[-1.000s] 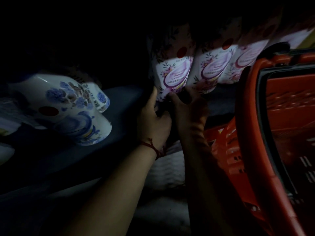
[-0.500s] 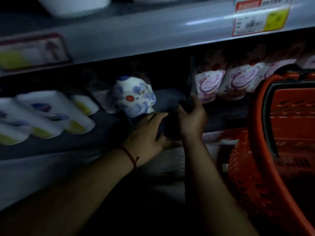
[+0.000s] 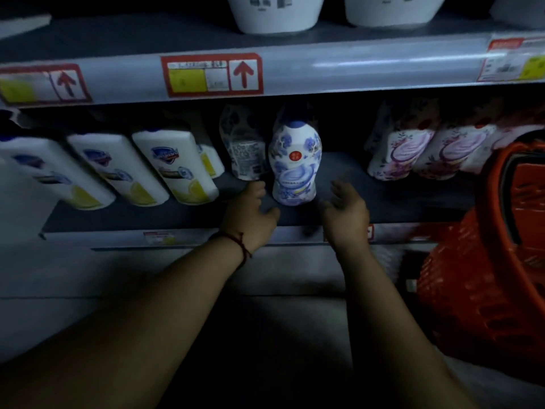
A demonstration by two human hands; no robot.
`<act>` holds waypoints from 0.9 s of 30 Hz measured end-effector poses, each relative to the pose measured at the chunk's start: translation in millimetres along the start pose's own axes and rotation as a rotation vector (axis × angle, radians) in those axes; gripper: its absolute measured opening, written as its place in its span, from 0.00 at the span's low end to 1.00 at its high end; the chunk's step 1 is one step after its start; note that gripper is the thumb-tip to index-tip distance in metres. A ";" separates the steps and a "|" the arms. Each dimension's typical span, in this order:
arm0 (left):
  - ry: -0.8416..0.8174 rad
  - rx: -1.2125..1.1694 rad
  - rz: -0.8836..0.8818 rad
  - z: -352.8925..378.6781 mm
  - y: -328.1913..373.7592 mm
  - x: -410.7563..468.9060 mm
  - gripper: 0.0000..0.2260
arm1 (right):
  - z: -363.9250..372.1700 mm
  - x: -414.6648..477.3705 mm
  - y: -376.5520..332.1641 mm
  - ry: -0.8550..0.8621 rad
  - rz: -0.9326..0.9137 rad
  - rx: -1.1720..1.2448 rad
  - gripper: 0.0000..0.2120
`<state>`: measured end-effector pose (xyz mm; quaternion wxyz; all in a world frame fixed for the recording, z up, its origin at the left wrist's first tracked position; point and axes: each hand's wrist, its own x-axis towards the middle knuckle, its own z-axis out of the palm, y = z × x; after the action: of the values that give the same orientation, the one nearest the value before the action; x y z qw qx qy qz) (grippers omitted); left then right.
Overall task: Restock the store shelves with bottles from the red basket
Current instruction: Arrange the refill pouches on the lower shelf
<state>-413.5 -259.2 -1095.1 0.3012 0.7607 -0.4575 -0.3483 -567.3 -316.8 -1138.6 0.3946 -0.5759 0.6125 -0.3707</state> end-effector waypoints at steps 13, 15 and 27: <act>0.437 -0.772 -0.052 84.1 -25.5 68.3 0.26 | 56.8 29.9 -1.0 0.096 -0.073 0.151 0.25; 0.389 -0.743 -0.072 85.2 -27.5 70.4 0.27 | 56.6 31.3 2.0 0.094 -0.070 0.141 0.26; 0.099 -0.619 0.038 122.6 3.8 75.4 0.32 | -9.8 66.6 29.5 0.042 -0.058 0.154 0.28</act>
<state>-488.6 -346.1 -1181.9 0.5467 0.6404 -0.3286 -0.4278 -590.1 -381.5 -1165.2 0.4140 -0.5535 0.5732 -0.4401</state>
